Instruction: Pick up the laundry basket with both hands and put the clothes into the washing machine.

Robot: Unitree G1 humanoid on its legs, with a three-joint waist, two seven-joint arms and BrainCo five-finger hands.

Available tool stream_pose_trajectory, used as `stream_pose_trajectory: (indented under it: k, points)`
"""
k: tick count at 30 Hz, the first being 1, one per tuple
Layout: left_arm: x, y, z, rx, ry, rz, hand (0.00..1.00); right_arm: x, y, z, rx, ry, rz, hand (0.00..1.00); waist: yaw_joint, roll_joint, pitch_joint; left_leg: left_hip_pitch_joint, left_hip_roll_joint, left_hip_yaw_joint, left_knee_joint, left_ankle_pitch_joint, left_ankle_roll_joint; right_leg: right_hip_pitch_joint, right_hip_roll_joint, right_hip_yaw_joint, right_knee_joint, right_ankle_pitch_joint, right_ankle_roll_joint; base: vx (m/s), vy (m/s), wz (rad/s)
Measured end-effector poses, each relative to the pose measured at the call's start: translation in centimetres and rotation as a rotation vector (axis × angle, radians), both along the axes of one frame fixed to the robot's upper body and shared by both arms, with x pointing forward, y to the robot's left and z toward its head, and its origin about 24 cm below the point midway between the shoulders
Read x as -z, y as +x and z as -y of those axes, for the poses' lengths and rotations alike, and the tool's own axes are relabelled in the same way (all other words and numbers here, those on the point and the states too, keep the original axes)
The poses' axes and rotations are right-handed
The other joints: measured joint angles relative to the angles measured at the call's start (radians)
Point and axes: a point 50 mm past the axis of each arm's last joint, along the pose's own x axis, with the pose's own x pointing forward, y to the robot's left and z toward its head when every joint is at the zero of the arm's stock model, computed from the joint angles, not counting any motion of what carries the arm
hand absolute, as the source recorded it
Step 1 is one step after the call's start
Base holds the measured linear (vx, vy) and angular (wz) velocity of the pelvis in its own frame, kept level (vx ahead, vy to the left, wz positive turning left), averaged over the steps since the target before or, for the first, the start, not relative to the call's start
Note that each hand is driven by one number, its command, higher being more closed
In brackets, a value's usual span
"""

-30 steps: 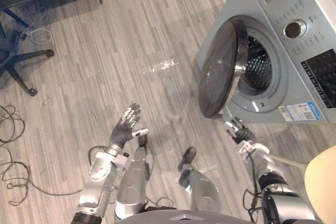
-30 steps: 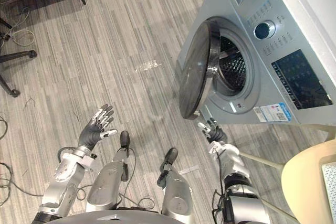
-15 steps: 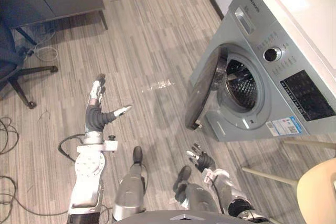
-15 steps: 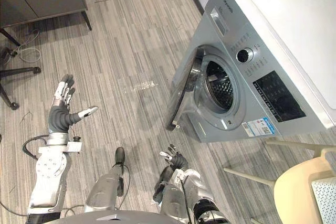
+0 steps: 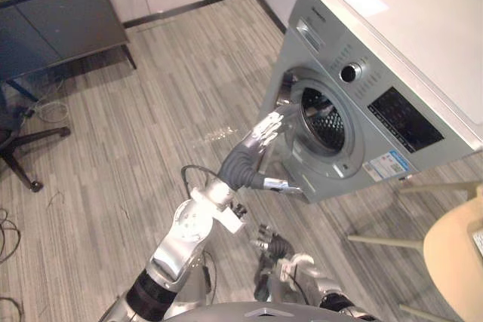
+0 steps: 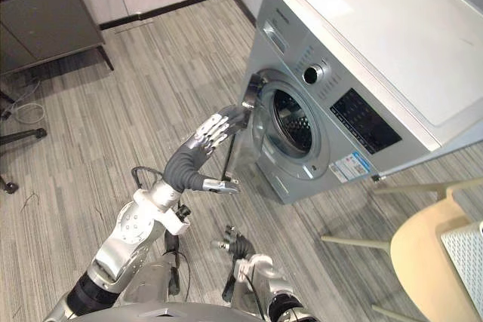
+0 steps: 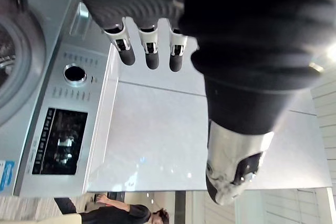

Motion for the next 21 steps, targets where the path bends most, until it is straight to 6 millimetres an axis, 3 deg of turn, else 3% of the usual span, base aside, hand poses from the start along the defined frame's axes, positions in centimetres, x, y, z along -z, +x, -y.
stream_pose_trajectory:
  k: [1,3,4,6,9,12,14,17,21]
  points:
    - [0.0,0.1,0.1,0.005,0.004,0.004,0.00,-0.8,0.4,0.5,0.013,0.002,0.049,0.00,-0.005,0.000,0.000,-0.003,0.000,0.003,-0.001,0.000,0.000,-0.005,0.000,0.003,-0.001,0.002,0.001,0.03,-0.008,-0.18]
    - [0.6,0.3,-0.1,0.007,0.034,-0.014,0.00,-4.8,1.2,4.5,0.136,0.015,0.251,0.00,-0.030,0.002,-0.001,-0.003,-0.007,0.005,-0.005,0.002,0.002,-0.009,-0.001,0.002,0.001,0.012,0.004,0.06,-0.001,-0.02]
    - [0.8,0.2,-0.2,0.005,0.043,-0.019,0.00,-5.7,1.2,5.9,0.181,0.011,0.296,0.00,-0.035,0.002,-0.001,-0.002,-0.009,0.005,-0.007,0.003,0.004,-0.009,-0.002,0.002,0.001,0.012,0.004,0.08,-0.002,0.01]
    - [1.8,0.1,-1.0,-0.011,0.067,-0.050,0.00,-9.2,1.1,11.6,0.345,-0.084,0.447,0.00,-0.046,0.001,-0.002,0.001,-0.013,0.010,-0.008,0.005,0.011,-0.009,-0.005,0.004,0.003,0.014,0.006,0.09,-0.002,-0.04]
    - [3.2,0.0,-2.3,-0.047,0.085,-0.117,0.00,-13.3,1.9,15.3,0.453,-0.197,0.597,0.00,-0.051,0.001,-0.002,0.018,-0.016,0.032,-0.012,0.000,0.014,-0.008,-0.005,0.027,0.003,0.014,0.007,0.07,-0.004,-0.19]
    - [4.2,-0.5,-2.6,-0.044,0.072,-0.181,0.00,-15.7,4.4,14.8,0.450,-0.211,0.696,0.00,-0.059,0.003,-0.003,0.018,-0.014,0.036,-0.014,0.000,0.014,-0.010,-0.002,0.029,-0.002,0.014,0.007,0.03,-0.013,-0.08]
    - [4.5,-0.7,-2.5,-0.029,0.066,-0.206,0.00,-16.0,5.9,13.7,0.414,-0.209,0.706,0.00,-0.054,0.004,-0.004,0.015,-0.013,0.036,-0.015,-0.003,0.010,-0.014,-0.001,0.029,-0.004,0.016,0.006,0.00,0.000,0.00]
    - [4.7,-1.0,-2.1,0.002,0.055,-0.225,0.00,-14.6,9.5,11.0,0.334,-0.194,0.623,0.00,-0.029,0.012,-0.006,-0.008,-0.011,0.020,-0.013,0.002,0.011,-0.020,-0.001,0.018,-0.022,0.032,0.002,0.01,-0.004,0.13]
    - [4.8,-1.4,-1.5,0.047,0.033,-0.260,0.00,-13.2,12.8,9.9,0.330,-0.190,0.473,0.00,0.026,0.064,0.015,-0.053,-0.022,-0.050,-0.014,0.030,0.022,-0.019,-0.006,-0.051,-0.027,0.039,0.004,0.00,0.008,0.46]
